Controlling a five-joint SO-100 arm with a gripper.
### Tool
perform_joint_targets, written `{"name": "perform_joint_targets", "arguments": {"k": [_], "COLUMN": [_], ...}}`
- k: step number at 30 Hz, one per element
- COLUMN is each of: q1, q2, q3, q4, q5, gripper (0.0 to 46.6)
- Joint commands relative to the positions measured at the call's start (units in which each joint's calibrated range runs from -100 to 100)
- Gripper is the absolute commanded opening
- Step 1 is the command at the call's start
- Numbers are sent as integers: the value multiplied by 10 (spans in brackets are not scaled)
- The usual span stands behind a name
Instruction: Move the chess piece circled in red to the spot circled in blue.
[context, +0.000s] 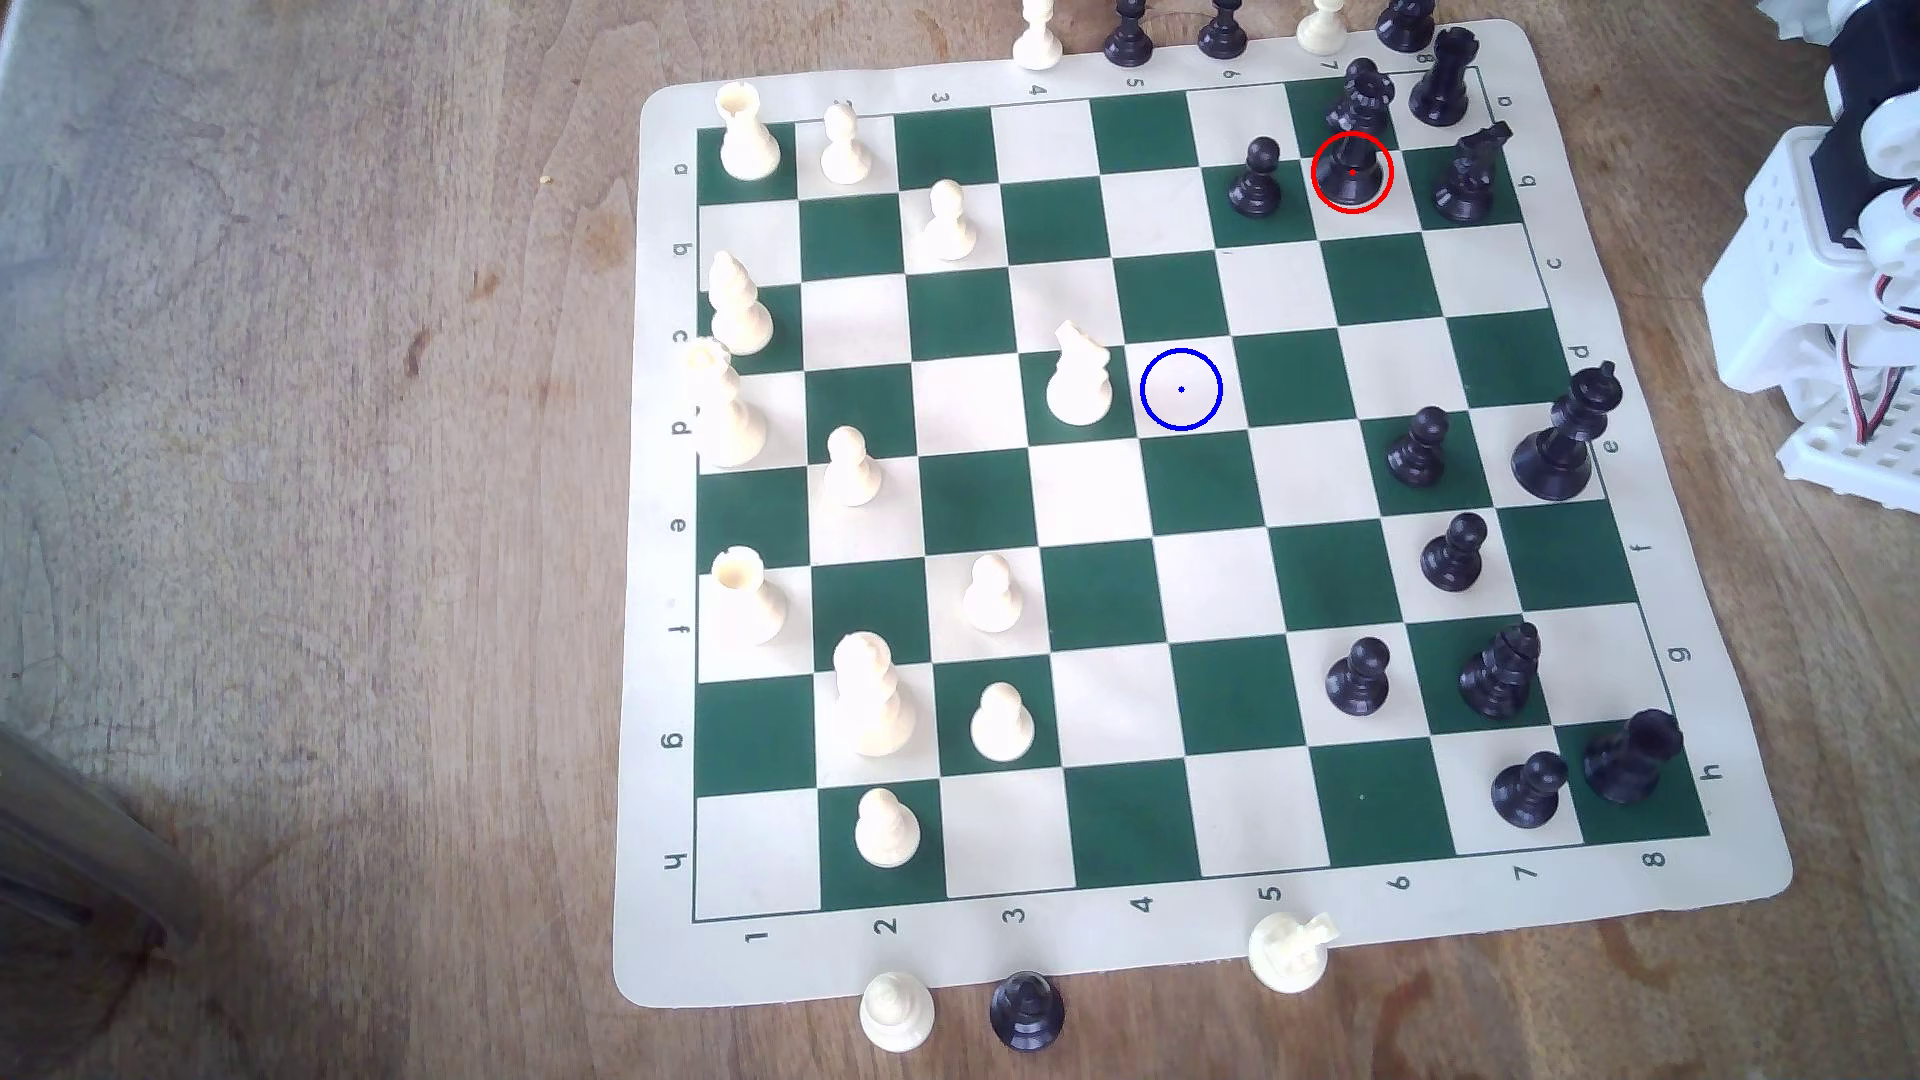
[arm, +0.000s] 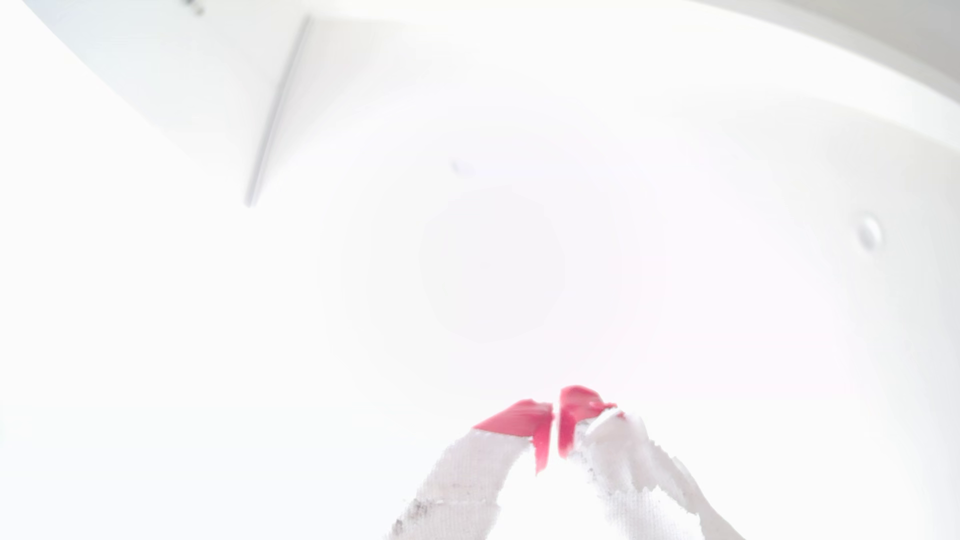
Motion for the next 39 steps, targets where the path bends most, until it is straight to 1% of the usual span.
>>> {"name": "perform_joint_targets", "arguments": {"k": [1, 19, 24, 25, 26, 29, 30, 32, 33, 34, 35, 36, 37, 38, 39], "q1": [3, 3, 1, 1, 1, 4, 3, 0, 2, 7, 13, 19, 28, 54, 64], "q2": [-2, -2, -3, -3, -3, -3, -3, -3, -3, -3, -2, -2, -2, -2, -2], "q3": [9, 9, 9, 9, 9, 9, 9, 9, 9, 9, 9, 9, 9, 9, 8], "q4": [-12, -12, 116, 174, 199, 294, 322, 379, 440, 474, 504, 528, 560, 615, 639], "q5": [0, 0, 0, 0, 0, 0, 3, 23, 55, 66, 65, 59, 52, 39, 34], "gripper": [2, 2, 5, 31, 34, 23, 5, 2, 2, 2, 12, 33, 52, 64, 67]}}
